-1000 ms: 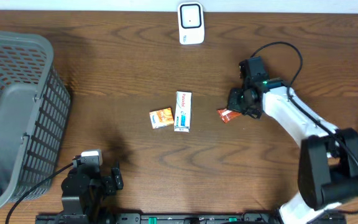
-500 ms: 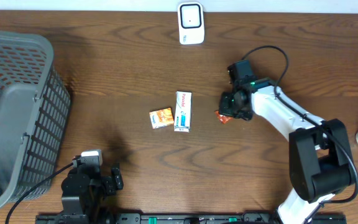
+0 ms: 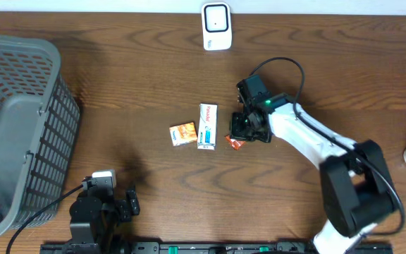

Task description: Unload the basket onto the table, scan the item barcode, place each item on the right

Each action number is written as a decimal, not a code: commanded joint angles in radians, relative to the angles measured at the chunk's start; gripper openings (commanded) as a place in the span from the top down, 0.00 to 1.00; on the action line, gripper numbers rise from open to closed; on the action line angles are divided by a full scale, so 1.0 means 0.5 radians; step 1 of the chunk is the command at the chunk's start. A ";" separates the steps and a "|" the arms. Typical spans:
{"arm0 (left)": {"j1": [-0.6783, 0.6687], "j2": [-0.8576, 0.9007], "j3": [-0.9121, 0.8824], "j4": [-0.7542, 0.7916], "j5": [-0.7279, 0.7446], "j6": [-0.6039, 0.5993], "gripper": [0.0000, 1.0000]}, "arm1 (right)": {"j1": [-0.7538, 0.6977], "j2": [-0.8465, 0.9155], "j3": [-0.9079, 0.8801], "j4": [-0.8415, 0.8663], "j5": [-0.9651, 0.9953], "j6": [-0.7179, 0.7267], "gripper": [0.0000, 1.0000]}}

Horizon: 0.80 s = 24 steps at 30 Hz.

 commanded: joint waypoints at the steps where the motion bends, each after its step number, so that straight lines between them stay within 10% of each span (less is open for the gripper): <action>1: -0.006 -0.006 -0.007 -0.007 -0.018 -0.019 0.15 | -0.126 -0.285 0.015 0.038 -0.318 -0.130 0.99; 13: -0.006 -0.006 -0.007 -0.007 -0.018 -0.019 0.14 | -0.566 0.129 -0.016 0.037 -1.610 -1.051 0.99; 24: -0.006 -0.006 -0.007 -0.008 -0.018 -0.018 0.14 | -0.603 0.542 -0.016 0.072 -1.958 -1.496 0.99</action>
